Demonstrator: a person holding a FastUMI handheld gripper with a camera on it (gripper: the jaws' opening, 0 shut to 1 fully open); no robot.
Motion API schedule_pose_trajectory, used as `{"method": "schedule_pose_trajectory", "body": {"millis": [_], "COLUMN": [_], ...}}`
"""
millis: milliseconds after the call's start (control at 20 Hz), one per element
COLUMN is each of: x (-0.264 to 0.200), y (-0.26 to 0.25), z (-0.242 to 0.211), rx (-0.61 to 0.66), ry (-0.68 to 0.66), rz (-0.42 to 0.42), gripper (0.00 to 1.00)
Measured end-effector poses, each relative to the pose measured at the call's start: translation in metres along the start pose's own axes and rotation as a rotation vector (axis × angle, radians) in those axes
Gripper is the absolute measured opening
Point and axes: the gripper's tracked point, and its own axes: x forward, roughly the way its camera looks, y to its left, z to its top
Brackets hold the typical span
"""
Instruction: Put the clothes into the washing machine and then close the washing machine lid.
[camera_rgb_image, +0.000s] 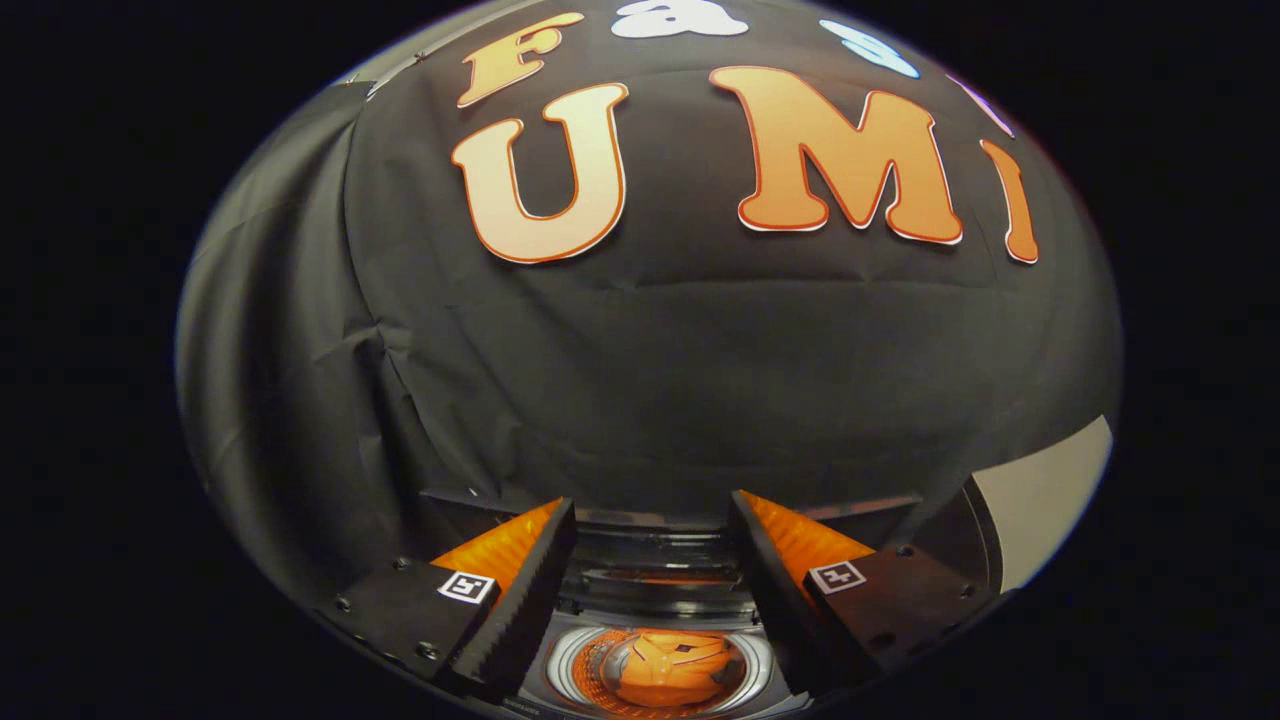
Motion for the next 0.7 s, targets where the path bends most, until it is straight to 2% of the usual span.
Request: {"method": "schedule_pose_trajectory", "body": {"millis": [300, 700], "x": [0.029, 0.016], "y": [-0.006, -0.005], "z": [-0.003, -0.010], "rx": [0.005, -0.003], "ry": [0.024, -0.010], "rz": [-0.026, -0.062], "gripper": [0.99, 0.99]}}
